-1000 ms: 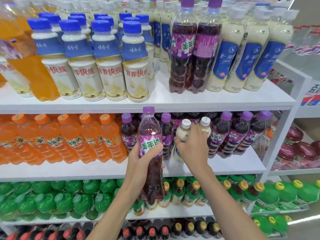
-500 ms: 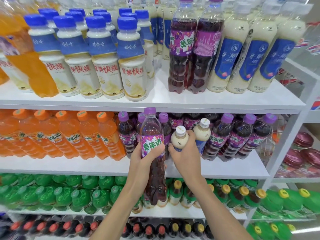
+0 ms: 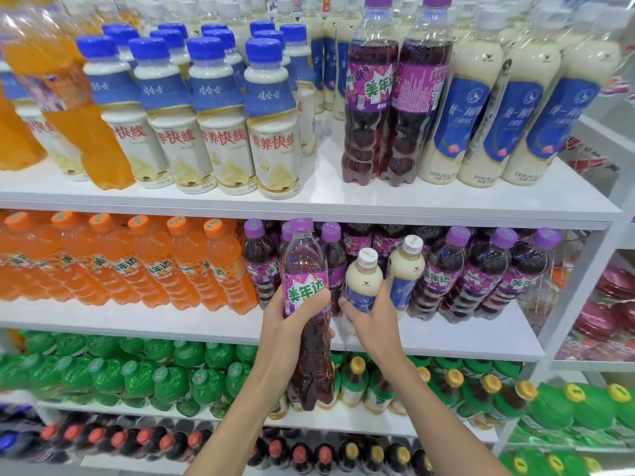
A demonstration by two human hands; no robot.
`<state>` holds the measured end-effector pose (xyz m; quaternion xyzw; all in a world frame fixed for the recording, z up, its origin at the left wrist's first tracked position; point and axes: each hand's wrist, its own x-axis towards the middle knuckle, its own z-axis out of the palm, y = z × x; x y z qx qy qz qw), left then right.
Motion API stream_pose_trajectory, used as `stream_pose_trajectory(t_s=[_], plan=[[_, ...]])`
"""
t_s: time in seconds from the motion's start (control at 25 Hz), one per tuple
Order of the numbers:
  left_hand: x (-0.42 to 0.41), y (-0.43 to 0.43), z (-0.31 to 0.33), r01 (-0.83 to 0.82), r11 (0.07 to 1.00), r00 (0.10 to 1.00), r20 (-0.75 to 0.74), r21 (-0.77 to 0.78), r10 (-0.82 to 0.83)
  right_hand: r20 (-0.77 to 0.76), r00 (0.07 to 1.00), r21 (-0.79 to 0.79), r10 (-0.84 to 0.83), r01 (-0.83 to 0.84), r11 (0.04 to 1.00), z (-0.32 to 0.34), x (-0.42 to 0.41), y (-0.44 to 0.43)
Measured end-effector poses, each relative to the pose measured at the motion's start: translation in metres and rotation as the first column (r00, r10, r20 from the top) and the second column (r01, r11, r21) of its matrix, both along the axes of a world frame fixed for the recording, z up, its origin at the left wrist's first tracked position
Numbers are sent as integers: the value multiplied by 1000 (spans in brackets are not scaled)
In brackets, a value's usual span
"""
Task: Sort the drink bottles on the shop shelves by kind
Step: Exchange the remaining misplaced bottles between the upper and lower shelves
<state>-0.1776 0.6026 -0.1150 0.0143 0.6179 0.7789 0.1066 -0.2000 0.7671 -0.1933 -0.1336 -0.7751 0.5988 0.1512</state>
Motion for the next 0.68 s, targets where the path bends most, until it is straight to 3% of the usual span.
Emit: stream_pose_trajectory(t_s=[0.32, 0.68], plan=[[4, 2, 5, 6, 1000, 1000, -21, 16, -6, -48, 995, -223, 93, -101, 970, 26, 28, 2], [8, 15, 0, 37, 998, 999, -27, 46, -36, -93, 995, -402, 43, -77, 912, 69, 68, 25]])
